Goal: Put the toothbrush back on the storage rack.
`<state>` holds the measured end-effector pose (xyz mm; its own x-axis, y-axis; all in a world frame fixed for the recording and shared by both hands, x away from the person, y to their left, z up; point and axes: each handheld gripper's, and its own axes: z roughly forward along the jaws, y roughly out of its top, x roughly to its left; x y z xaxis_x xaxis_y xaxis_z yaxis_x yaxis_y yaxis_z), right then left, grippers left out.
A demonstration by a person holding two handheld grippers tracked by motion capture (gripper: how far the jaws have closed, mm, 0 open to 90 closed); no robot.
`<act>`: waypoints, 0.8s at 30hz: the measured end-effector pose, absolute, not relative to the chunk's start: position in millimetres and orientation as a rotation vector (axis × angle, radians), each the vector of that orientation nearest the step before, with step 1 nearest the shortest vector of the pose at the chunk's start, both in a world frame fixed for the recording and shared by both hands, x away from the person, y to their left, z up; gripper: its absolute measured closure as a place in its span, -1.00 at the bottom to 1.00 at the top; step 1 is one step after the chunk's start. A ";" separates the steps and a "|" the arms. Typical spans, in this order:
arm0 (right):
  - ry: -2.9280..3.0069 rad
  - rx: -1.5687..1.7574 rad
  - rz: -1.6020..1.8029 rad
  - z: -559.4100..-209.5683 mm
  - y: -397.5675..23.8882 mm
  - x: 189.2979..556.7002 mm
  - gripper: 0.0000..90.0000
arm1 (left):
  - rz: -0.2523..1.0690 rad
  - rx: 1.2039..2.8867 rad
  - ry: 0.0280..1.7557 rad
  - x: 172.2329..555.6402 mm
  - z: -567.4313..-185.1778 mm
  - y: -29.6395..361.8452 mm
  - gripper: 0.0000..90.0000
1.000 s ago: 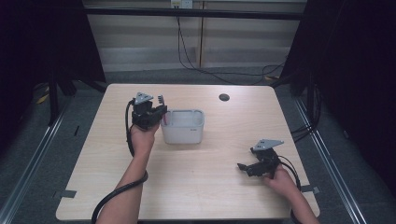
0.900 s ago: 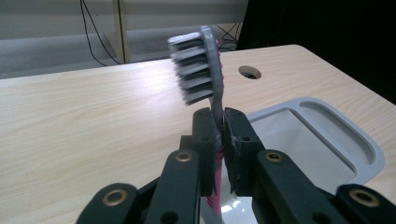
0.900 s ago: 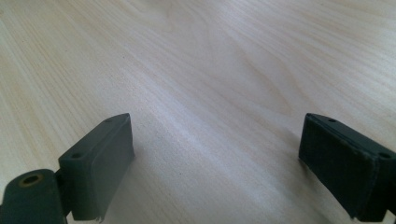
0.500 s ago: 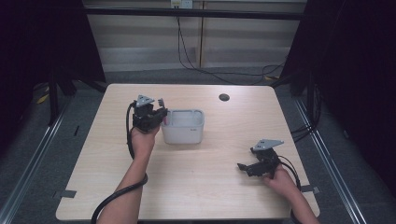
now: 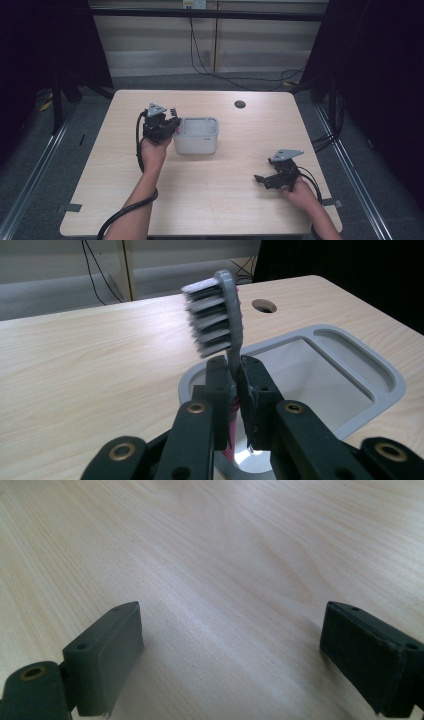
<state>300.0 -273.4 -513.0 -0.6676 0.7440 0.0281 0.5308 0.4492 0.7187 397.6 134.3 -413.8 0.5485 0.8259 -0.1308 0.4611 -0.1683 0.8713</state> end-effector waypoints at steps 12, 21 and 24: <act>2.413 1.094 1.041 -513.0 -273.4 300.0 -0.79 | 0.465 1.815 1.066 398.6 -413.4 137.0 0.82; 2.413 1.094 1.041 -513.0 -273.4 300.0 -0.79 | 0.452 1.819 1.078 399.8 -417.1 139.6 0.74; 2.413 1.094 1.041 -513.0 -273.4 300.0 -0.79 | 0.451 1.818 1.081 399.8 -417.1 140.4 0.71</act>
